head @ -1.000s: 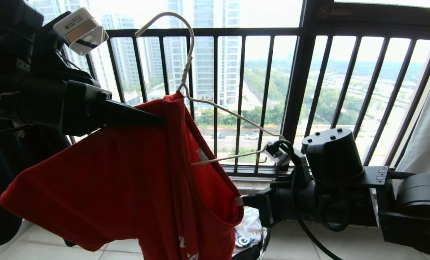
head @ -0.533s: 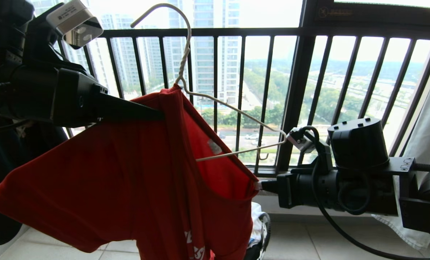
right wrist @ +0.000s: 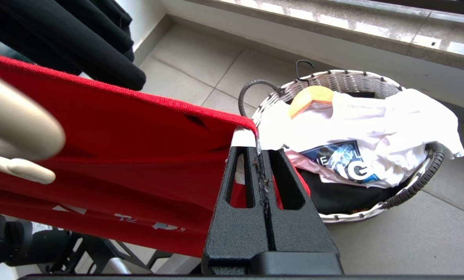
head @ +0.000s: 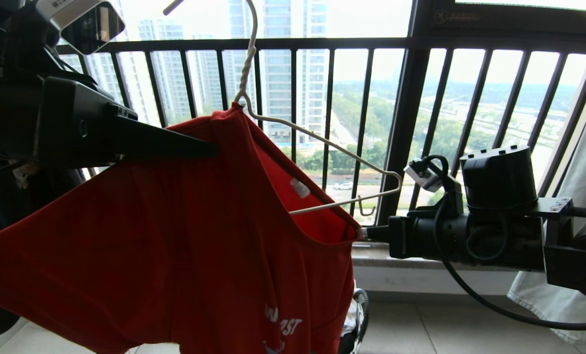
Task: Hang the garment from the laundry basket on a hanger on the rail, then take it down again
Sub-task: Hang the clothes on the clothes rack
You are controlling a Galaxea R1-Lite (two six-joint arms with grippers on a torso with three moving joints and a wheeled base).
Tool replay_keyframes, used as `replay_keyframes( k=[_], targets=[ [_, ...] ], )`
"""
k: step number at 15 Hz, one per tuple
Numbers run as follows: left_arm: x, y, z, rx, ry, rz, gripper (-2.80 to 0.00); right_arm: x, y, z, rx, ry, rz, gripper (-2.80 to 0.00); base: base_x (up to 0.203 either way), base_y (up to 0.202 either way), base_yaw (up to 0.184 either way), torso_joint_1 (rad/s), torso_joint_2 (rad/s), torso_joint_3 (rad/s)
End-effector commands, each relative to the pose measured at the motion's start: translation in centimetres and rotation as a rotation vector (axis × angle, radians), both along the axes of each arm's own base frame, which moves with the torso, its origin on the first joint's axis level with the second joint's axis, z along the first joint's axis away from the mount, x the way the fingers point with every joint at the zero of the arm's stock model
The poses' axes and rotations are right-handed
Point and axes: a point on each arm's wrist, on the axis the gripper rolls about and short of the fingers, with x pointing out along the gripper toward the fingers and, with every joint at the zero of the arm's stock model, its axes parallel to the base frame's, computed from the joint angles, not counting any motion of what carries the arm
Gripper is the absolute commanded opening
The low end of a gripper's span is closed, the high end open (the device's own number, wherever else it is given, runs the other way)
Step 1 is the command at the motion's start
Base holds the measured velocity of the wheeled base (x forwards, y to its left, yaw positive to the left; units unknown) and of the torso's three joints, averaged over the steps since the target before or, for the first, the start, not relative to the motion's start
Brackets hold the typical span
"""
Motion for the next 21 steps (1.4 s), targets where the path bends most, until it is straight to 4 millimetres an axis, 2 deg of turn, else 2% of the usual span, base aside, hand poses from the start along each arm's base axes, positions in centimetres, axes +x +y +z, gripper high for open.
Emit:
replay_keyframes(
  k=[1,6,12,21],
  targets=[
    [0.0,0.0,0.0,-0.002,0.002,-0.004,-2.80,0.3,-0.3,0.0,0.005,0.001,-0.012,-2.80,0.000,0.000,0.000,0.000,0.00,0.000],
    [0.6,-0.1,-0.3,0.000,-0.001,-0.001,-2.80,0.6,-1.8,1.2,0.028,-0.026,-0.042,-2.80,0.000,0.000,0.000,0.000,0.00,0.000],
    [1.3,-0.3,-0.7,0.006,-0.001,0.001,-2.80,0.3,-3.3,3.1,0.066,0.048,-0.044,-2.80,0.000,0.000,0.000,0.000,0.00,0.000],
    [1.7,-0.4,-1.0,0.011,0.008,0.000,-2.80,-0.5,-4.8,7.2,0.060,0.135,-0.053,-2.80,0.000,0.000,0.000,0.000,0.00,0.000]
  ],
)
